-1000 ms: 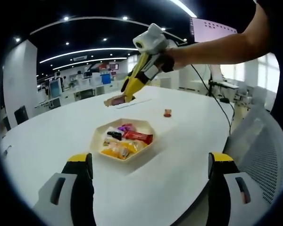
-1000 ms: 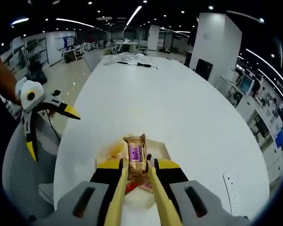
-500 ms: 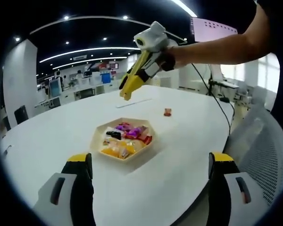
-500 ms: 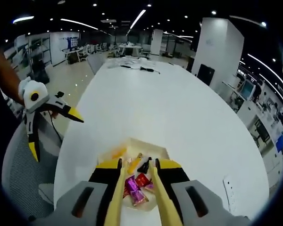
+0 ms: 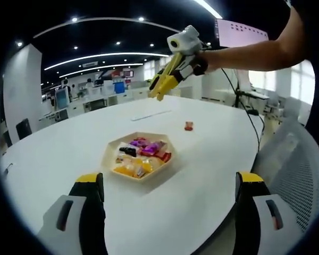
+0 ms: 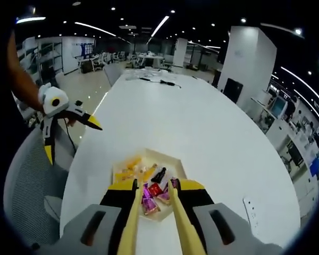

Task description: Place the target food into the container with the food tongs after gripping and lifting it, then release it inside without dropping or visibly crushing the food.

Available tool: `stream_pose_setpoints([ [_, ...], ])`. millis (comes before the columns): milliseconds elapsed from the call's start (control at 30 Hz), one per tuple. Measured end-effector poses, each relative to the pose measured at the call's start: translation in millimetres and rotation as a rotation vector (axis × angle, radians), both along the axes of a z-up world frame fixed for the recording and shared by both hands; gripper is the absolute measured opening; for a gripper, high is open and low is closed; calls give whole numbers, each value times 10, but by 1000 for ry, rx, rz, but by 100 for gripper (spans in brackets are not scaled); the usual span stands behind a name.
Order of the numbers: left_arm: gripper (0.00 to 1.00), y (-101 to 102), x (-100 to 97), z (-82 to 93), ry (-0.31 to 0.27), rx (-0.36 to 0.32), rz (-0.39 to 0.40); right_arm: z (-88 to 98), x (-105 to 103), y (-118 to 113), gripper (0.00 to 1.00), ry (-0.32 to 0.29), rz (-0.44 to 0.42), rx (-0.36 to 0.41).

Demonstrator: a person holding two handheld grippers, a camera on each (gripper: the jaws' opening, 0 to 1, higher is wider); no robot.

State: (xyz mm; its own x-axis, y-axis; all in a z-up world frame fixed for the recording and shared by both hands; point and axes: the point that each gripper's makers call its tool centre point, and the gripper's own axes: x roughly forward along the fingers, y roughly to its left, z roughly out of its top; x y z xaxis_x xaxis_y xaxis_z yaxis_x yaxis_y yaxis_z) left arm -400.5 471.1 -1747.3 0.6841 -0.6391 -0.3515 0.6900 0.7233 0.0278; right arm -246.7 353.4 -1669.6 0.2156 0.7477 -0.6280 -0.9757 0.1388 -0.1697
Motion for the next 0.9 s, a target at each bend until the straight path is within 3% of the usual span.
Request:
stream_pose_setpoints([
  [467,99,11,1,-20,9,6,9,-16,145,-798,28,-11,-114,-23],
  [900,99,26,-6,-95,35,27,12,-231,402,-1620,28,13,-239,-47],
])
